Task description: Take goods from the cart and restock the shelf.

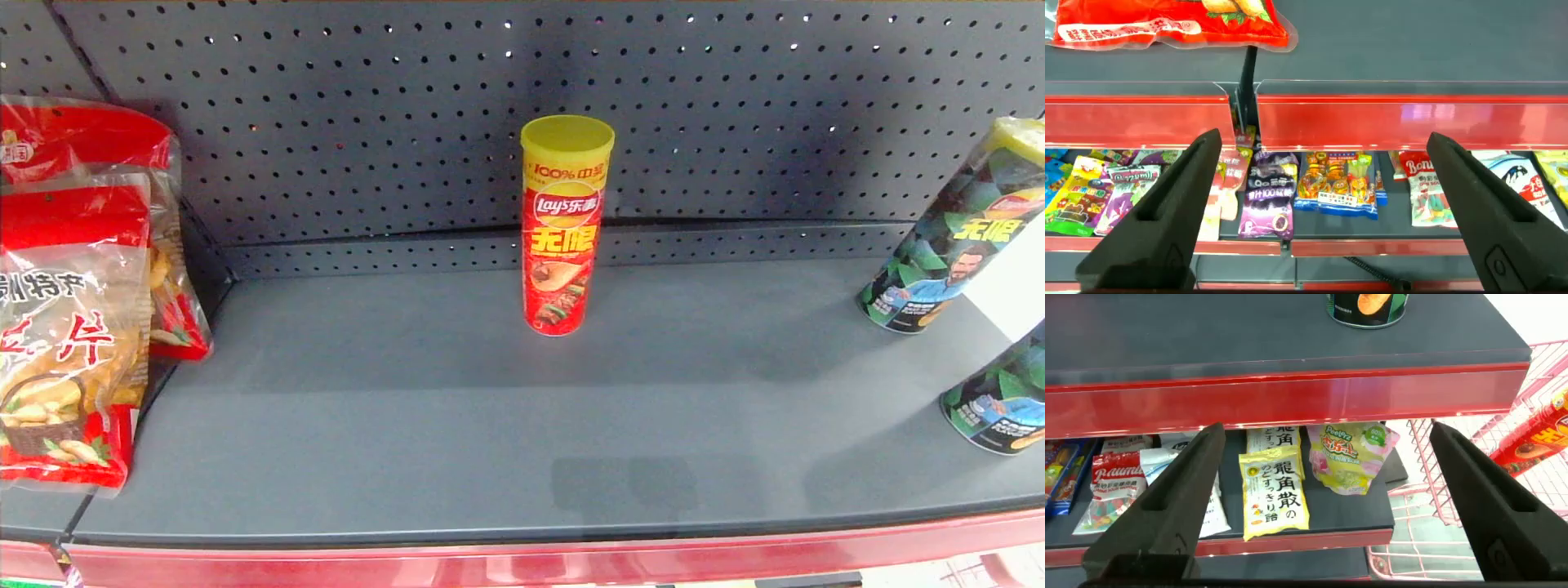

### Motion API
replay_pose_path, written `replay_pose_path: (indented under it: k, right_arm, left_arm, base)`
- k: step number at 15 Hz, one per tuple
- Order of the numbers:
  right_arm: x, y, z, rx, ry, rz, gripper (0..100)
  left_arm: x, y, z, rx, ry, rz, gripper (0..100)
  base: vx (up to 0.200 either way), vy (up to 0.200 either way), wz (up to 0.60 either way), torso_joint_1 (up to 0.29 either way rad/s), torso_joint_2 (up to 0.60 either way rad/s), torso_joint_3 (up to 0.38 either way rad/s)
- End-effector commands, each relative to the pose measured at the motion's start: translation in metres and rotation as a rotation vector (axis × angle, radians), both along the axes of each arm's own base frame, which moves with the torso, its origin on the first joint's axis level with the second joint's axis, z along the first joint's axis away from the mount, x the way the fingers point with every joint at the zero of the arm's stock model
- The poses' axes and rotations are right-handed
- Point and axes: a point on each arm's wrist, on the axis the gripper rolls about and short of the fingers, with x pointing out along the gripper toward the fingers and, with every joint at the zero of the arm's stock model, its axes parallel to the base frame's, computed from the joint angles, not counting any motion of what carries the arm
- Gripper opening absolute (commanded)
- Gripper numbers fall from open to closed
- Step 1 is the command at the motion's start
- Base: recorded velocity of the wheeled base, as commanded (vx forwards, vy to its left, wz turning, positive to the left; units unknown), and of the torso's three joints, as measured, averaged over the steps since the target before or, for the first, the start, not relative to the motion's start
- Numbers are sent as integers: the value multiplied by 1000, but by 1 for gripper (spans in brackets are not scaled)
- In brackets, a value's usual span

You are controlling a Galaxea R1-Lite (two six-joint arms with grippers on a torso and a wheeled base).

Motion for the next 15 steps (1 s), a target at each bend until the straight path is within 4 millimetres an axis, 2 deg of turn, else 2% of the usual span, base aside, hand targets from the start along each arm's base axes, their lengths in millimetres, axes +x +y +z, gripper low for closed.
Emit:
replay_pose_path:
  k: [1,15]
  right_arm:
    - [0,0,0,0,-1,0,100]
    - [0,0,0,0,1,0,100]
  left_arm:
    - [0,0,0,-1,0,0,100]
    - [0,0,0,-2,0,1,100]
  base:
    - [0,-200,0,2,7,2]
    - [0,-200,0,3,2,2]
